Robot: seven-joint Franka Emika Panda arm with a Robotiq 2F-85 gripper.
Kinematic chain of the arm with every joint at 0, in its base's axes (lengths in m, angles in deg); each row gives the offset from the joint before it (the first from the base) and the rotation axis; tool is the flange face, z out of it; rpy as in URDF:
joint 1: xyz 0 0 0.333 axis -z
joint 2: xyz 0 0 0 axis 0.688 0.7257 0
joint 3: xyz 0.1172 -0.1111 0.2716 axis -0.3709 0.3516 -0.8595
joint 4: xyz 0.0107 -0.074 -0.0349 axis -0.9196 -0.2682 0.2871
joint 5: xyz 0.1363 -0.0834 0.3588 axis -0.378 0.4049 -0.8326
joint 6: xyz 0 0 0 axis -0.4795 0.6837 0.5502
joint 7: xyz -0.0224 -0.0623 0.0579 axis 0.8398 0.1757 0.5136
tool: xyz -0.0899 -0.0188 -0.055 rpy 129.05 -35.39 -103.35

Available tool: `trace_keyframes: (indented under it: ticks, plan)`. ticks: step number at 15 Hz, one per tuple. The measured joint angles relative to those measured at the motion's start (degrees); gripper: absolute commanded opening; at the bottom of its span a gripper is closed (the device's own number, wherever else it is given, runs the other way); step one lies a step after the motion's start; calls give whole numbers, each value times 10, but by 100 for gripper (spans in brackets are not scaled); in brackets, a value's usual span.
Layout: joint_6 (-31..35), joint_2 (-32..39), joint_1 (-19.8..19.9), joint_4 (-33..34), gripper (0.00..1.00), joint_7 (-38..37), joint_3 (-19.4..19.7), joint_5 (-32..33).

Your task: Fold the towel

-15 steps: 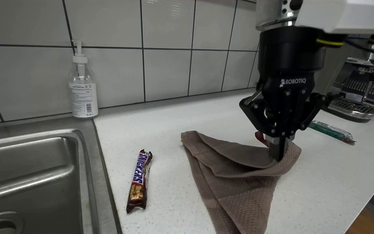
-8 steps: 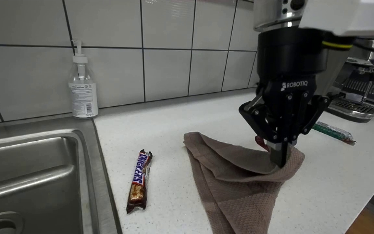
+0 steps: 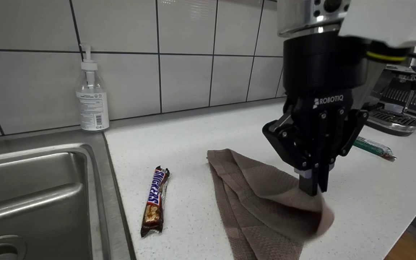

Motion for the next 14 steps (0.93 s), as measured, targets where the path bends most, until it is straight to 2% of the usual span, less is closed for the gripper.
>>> trace_keyframes:
  ticks: [7, 14]
  plan:
    - [-8, 0, -3, 1, 98, 0, -1, 2]
    - [-15, 0, -3, 11, 100, 0, 0, 2]
